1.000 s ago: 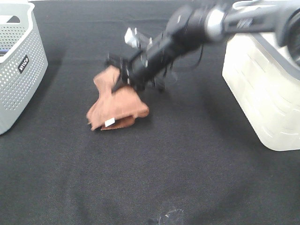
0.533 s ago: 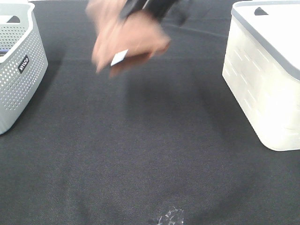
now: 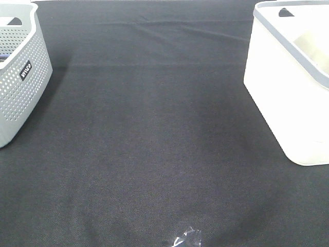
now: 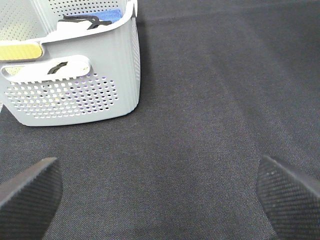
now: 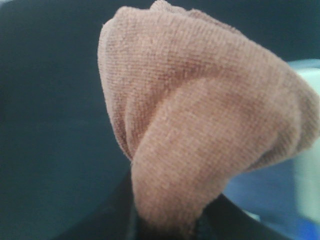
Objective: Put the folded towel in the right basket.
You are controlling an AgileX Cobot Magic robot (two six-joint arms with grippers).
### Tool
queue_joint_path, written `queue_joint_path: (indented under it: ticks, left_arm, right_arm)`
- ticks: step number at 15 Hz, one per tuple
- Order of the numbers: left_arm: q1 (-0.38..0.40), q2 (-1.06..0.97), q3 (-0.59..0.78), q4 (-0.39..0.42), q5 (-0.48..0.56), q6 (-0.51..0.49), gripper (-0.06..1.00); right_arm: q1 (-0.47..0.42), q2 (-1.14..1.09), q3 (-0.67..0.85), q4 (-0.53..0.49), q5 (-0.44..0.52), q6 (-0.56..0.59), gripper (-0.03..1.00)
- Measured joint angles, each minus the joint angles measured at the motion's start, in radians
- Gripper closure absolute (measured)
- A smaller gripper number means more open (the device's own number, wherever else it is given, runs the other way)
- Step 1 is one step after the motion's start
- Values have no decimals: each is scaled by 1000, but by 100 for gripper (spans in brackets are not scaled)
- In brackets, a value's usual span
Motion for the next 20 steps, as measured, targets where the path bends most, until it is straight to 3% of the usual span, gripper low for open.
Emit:
queue_joint_path:
  ticks: [3,6,7,8,9,10,11,14,20]
  left_arm:
    - [0,0,0,0,0,0,-4]
    - [0,0,0,0,0,0,-4]
    - [0,0,0,0,0,0,-4]
    - [0,0,0,0,0,0,-4]
    - [0,0,0,0,0,0,-4]
    - [0,0,0,0,0,0,-4]
    - [0,0,0,0,0,0,-4]
    - [0,0,0,0,0,0,-4]
    - [0,0,0,0,0,0,-4]
  right_arm:
    - [-23,82,44,-243,7,34,76]
    - [-23,163,55,-267,22,106,74]
    - [-23,192,57,-274,29,146,50]
    - [-23,192,57,-274,29,146,50]
    - [-23,205,57,-274,42,158,26]
    - [-23,209,57,-277,56,158,11]
    - [-23,211,57,-277,70,158,5]
    - [-23,211,57,-267,104,181,0]
    - [8,156,57,-267,170,203,-1]
